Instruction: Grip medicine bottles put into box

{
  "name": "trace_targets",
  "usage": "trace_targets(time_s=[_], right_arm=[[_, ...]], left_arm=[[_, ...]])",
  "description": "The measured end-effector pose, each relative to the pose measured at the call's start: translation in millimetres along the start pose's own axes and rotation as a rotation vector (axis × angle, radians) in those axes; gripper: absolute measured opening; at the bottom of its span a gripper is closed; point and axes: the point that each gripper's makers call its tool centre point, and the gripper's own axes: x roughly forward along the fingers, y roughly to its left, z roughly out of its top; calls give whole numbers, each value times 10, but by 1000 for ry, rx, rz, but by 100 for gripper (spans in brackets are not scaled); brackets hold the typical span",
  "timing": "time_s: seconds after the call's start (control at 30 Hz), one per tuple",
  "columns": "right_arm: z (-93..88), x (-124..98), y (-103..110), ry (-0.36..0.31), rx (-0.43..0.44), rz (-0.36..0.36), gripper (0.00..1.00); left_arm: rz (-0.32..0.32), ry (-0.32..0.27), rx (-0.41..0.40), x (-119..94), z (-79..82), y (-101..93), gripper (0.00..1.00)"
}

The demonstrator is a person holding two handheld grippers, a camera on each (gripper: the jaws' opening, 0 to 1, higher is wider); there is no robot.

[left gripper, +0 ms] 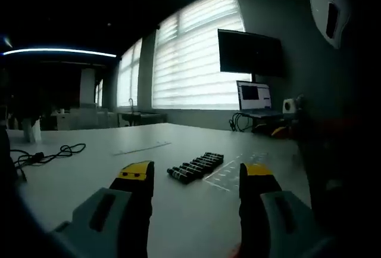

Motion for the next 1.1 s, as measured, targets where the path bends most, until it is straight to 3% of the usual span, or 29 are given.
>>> trace_targets(time_s=[0.1, 0.2, 0.3, 0.43, 0.57, 0.77, 0.93, 1.03, 1.1], right_arm=[[73, 84, 40, -18, -30, 55, 72], [60, 208, 59, -3, -45, 130, 73], [43, 290, 35, 19, -24, 150, 72], [150, 229, 67, 9, 4, 144, 71], [111, 245, 24, 8, 10, 118, 70], [95, 295, 9, -10, 29, 90, 70], [110, 273, -39, -21, 48, 41, 69], [55, 277, -45, 30, 16, 29, 71], [74, 271, -53, 28, 17, 28, 72]], left_arm=[[7, -38, -7, -48, 94, 48, 49], [44, -45, -7, -68, 130, 128, 49], [95, -33, 26, -89, 116, 191, 48], [79, -20, 45, -106, 45, 147, 45], [70, -16, 32, -75, -58, 161, 45], [64, -34, 31, -20, -16, 237, 45], [-8, -27, -28, 129, -74, 338, 41], [-18, -8, -23, 169, -98, 397, 44], [11, -15, -11, 148, -88, 420, 47]])
